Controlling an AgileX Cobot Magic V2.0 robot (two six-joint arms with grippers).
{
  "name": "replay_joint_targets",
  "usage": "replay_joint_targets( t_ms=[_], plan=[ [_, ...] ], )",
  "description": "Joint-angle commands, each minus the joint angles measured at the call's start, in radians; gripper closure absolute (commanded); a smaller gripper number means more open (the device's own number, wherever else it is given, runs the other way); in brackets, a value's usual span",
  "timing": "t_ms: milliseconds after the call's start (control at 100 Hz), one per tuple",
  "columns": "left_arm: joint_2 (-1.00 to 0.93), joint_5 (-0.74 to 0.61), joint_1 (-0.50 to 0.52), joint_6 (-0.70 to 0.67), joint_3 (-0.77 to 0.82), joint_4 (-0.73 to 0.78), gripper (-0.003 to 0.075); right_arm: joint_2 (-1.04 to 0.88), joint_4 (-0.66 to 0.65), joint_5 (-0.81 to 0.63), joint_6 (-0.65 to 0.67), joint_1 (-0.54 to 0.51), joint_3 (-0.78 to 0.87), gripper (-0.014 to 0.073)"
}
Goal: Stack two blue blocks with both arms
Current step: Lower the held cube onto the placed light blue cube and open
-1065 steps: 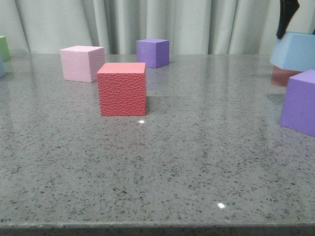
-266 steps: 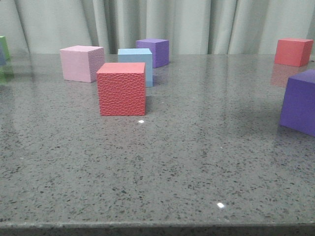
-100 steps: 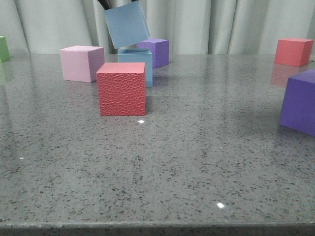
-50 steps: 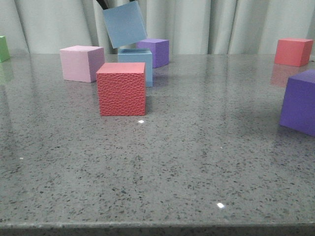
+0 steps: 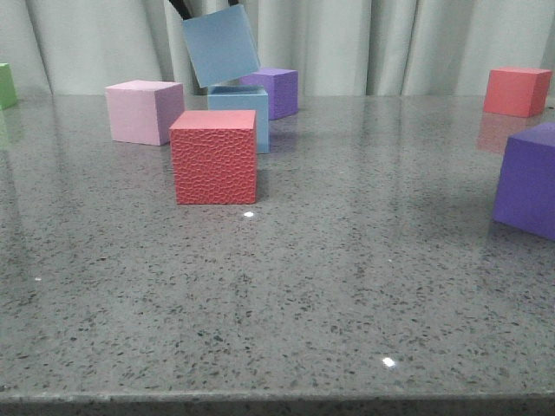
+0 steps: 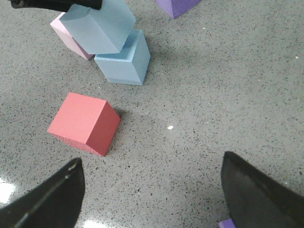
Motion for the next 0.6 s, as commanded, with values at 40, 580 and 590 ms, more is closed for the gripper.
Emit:
replay_joint_targets(
  t_ms=[40, 580, 590],
  plan=[
    [-0.041, -0.039, -0.008, 0.001, -0.033, -0.017, 0.0596, -0.025, 0.000, -0.057, -0.012, 0.001, -0.025, 0.0006],
    [-0.027, -0.036, -0.008, 0.054, -0.033, -0.058, 0.0171, -0.025, 0.000, -0.056, -0.012, 0.001, -0.025, 0.0006],
    [-0.027, -0.036, -0.008, 0.054, -0.033, -0.058, 0.0171, -0.025, 0.000, -0.056, -0.012, 0.001, -0.025, 0.0006]
  ],
)
